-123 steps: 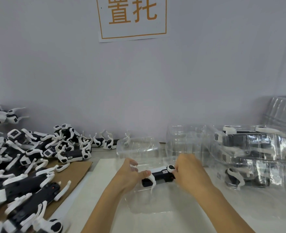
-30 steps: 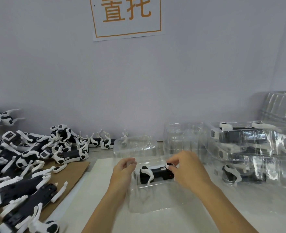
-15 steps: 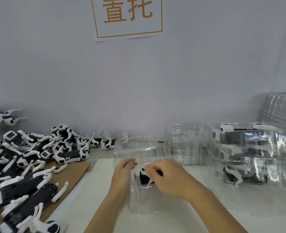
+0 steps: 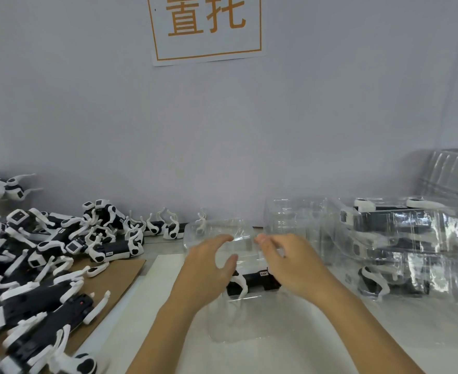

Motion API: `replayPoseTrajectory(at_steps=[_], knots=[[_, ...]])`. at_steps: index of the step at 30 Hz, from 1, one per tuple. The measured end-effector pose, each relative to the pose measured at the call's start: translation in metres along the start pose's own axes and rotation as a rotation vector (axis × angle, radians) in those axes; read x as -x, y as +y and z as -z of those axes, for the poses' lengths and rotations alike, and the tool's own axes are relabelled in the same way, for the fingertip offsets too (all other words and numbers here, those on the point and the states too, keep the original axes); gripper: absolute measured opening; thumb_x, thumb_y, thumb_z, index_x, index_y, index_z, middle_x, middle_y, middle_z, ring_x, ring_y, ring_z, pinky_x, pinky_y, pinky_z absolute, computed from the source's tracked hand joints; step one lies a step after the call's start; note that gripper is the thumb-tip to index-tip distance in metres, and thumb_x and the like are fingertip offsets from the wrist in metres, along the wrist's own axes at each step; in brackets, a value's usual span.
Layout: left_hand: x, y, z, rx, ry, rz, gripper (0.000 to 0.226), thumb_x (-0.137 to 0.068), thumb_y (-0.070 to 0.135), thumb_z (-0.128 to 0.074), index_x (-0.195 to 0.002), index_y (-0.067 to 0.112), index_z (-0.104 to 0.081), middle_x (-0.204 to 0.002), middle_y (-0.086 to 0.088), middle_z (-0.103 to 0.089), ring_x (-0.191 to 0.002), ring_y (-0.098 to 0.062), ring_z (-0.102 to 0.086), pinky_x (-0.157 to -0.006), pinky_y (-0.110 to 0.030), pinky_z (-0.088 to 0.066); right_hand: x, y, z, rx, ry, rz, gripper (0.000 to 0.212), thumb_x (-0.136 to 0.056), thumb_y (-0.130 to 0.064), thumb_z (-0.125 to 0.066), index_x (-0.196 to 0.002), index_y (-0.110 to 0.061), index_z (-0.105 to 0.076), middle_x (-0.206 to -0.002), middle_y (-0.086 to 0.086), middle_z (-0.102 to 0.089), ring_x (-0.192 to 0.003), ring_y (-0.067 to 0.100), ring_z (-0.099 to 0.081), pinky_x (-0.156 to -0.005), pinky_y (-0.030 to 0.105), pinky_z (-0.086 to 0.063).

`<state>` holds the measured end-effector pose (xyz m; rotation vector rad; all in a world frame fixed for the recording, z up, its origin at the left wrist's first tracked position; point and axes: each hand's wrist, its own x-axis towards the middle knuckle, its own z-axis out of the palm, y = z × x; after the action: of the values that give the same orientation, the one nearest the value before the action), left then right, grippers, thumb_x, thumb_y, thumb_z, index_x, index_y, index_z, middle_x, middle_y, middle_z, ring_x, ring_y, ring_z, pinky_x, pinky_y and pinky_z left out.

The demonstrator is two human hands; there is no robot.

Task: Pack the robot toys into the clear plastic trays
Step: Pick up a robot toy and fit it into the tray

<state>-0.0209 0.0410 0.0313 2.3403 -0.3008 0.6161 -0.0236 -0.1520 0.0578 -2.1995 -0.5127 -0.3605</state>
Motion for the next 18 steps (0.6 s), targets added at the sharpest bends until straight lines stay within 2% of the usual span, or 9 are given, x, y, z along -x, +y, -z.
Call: replayPoseTrajectory(at_steps=[2, 4, 6, 8, 11, 13, 15, 16, 18], knots=[[0.001, 0.007, 0.001, -0.076, -0.181, -0.006, 0.059, -0.082, 0.069, -0.056, -0.136, 0.044, -0.050, -0.147, 0.021, -0.043, -0.139, -0.002, -0.032, -0.111, -0.024, -0.027, -0.002, 0.002, 0.005, -0.044, 0.059, 0.008, 0.038, -0.103, -0.041, -0.041, -0.113, -0.024, -0.074, -0.105, -0.023, -0.068, -0.088, -0.024, -0.053, -0.074, -0.003, -0.037], [0.006, 0.013, -0.004, -0.202, -0.406, 0.066, 0.085, -0.063, 0.090, -0.049, -0.140, 0.055, -0.038, -0.161, 0.016, -0.021, -0.151, -0.012, -0.008, -0.120, -0.041, -0.016, -0.004, 0.005, 0.007, -0.070, 0.090, 0.009, 0.036, -0.103, -0.038, -0.042, -0.115, -0.024, -0.073, -0.109, -0.021, -0.069, -0.092, -0.021, -0.054, -0.075, -0.003, -0.037], [0.011, 0.014, -0.011, -0.323, -0.526, 0.096, 0.097, -0.055, 0.094, -0.051, -0.143, 0.060, -0.027, -0.166, 0.012, -0.003, -0.153, -0.020, 0.010, -0.120, -0.053, -0.007, -0.004, 0.006, 0.008, -0.081, 0.092, -0.002, 0.035, -0.104, -0.037, -0.041, -0.120, -0.027, -0.071, -0.116, -0.022, -0.068, -0.103, -0.015, -0.056, -0.080, -0.002, -0.037], [0.012, 0.013, -0.015, -0.361, -0.520, 0.094, 0.097, -0.056, 0.090, -0.058, -0.142, 0.061, -0.025, -0.166, 0.008, -0.003, -0.152, -0.022, 0.009, -0.118, -0.053, -0.009, -0.004, 0.006, 0.009, -0.082, 0.091, -0.004, 0.034, -0.104, -0.037, -0.040, -0.121, -0.030, -0.070, -0.117, -0.024, -0.066, -0.106, -0.016, -0.054, -0.079, -0.003, -0.036], [0.010, 0.011, -0.016, -0.380, -0.441, 0.059, 0.087, -0.060, 0.082, -0.063, -0.138, 0.058, -0.033, -0.154, 0.007, -0.023, -0.143, -0.016, -0.012, -0.108, -0.043, -0.021, -0.004, 0.008, 0.012, -0.091, 0.106, 0.000, 0.033, -0.104, -0.035, -0.041, -0.120, -0.032, -0.070, -0.115, -0.025, -0.066, -0.108, -0.014, -0.054, -0.075, -0.003, -0.038], [0.010, 0.011, -0.015, -0.393, -0.403, 0.032, 0.083, -0.062, 0.080, -0.062, -0.137, 0.056, -0.037, -0.146, 0.010, -0.028, -0.135, -0.014, -0.019, -0.100, -0.038, -0.021, -0.004, 0.008, 0.016, -0.104, 0.130, -0.004, 0.031, -0.104, -0.034, -0.042, -0.117, -0.032, -0.070, -0.111, -0.029, -0.065, -0.108, -0.015, -0.054, -0.077, -0.004, -0.037], [0.010, 0.010, -0.012, -0.409, -0.364, 0.005, 0.082, -0.063, 0.082, -0.060, -0.137, 0.055, -0.037, -0.143, 0.011, -0.028, -0.134, -0.012, -0.019, -0.097, -0.035, -0.020, -0.004, 0.009, 0.019, -0.110, 0.170, 0.003, 0.029, -0.104, -0.032, -0.043, -0.117, -0.032, -0.069, -0.107, -0.034, -0.061, -0.103, -0.022, -0.052, -0.083, -0.002, -0.038], [0.009, 0.009, -0.010, -0.418, -0.335, -0.012, 0.083, -0.062, 0.083, -0.059, -0.137, 0.054, -0.037, -0.144, 0.012, -0.027, -0.135, -0.012, -0.017, -0.098, -0.035, -0.020, -0.005, 0.009, 0.020, -0.118, 0.197, 0.016, 0.029, -0.103, -0.031, -0.044, -0.119, -0.031, -0.069, -0.108, -0.034, -0.061, -0.100, -0.023, -0.052, -0.089, 0.003, -0.040], [0.008, 0.011, -0.002, -0.426, -0.243, -0.053, 0.084, -0.060, 0.086, -0.053, -0.136, 0.054, -0.038, -0.147, 0.011, -0.024, -0.139, -0.013, -0.013, -0.106, -0.037, -0.022, -0.005, 0.008, 0.021, -0.139, 0.271, 0.050, 0.029, -0.103, -0.027, -0.046, -0.123, -0.030, -0.066, -0.117, -0.027, -0.062, -0.094, -0.013, -0.055, -0.098, 0.021, -0.047]])
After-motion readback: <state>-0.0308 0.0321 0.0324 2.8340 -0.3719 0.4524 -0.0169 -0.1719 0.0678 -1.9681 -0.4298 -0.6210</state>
